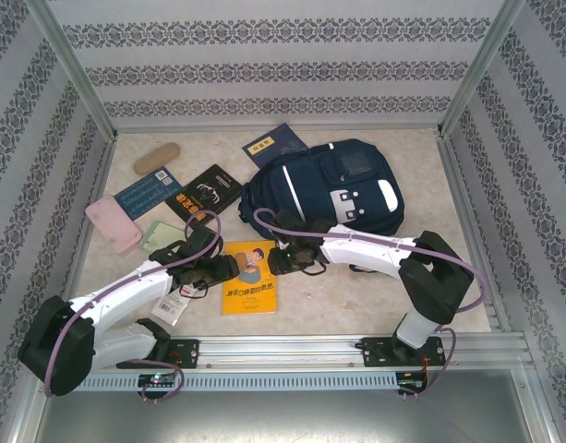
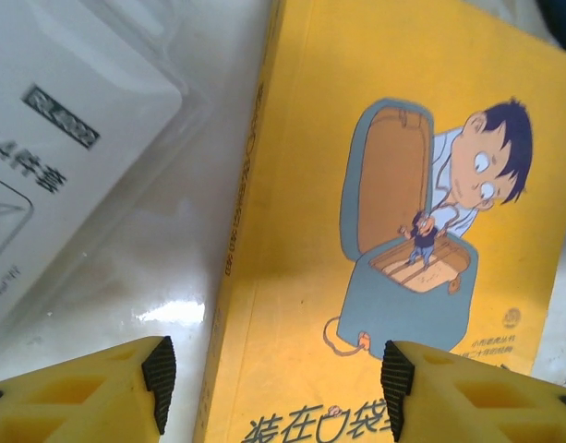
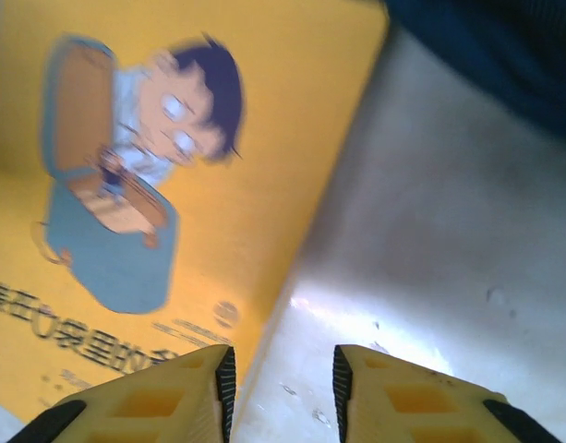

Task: Pack the student bag
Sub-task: Pick up the book from the bottom-center of the table.

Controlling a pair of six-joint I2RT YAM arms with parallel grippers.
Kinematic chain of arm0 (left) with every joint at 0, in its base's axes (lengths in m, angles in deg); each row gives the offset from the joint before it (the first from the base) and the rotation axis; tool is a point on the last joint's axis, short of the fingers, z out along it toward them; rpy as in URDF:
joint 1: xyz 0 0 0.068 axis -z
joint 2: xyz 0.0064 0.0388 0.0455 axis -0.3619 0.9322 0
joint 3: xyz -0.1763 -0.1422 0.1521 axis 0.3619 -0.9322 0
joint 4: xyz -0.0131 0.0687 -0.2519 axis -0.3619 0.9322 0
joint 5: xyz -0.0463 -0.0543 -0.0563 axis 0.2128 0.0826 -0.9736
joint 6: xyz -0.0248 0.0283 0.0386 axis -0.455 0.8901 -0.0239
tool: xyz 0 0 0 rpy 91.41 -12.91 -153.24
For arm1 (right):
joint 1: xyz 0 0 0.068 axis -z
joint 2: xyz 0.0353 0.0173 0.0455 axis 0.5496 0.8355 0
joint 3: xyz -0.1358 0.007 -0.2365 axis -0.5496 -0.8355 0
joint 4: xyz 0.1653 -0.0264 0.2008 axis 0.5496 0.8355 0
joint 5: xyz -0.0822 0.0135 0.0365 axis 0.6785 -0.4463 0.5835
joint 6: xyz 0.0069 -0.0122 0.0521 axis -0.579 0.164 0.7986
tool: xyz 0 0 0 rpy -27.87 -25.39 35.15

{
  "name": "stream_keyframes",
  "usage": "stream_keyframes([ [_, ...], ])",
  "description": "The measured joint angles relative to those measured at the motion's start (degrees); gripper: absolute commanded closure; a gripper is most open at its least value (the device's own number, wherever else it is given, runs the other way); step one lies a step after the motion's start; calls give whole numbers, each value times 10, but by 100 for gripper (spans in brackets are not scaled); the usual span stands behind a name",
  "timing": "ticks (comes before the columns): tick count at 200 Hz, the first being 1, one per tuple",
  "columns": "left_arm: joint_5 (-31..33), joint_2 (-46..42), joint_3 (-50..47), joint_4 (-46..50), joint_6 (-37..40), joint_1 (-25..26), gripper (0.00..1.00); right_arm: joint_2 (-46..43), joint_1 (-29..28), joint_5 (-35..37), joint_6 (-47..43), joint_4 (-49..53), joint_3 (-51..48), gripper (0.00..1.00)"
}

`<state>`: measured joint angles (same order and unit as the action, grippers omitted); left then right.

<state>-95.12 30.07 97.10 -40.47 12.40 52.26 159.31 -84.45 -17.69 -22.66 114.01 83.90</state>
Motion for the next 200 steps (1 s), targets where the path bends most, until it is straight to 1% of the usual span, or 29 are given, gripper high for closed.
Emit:
stream_keyframes([
  [22,-16,6,-18,-18,-2,0,36,10,0,-20,30,-19,-26,59],
  [53,-36,31,-31,-48,-2,0,37,29,-7,-38,55,-54,-27,61],
  [81,-37,38,-32,-52,-2,0,38,44,-17,-48,68,-74,-27,67],
  [97,-36,42,-31,-51,-1,0,45,51,-18,-59,75,-83,-26,73],
  [118,-35,43,-32,-49,-1,-3,50,58,-19,-67,80,-92,-18,78],
  [143,-48,34,-43,-61,-11,-11,51,61,-19,-65,82,-80,-8,79],
  [165,-59,16,-63,-85,-31,-16,54,62,-19,-61,82,-76,-6,80],
  [200,-78,-8,-84,-126,-70,-19,54,59,-14,-48,82,-70,-7,80],
])
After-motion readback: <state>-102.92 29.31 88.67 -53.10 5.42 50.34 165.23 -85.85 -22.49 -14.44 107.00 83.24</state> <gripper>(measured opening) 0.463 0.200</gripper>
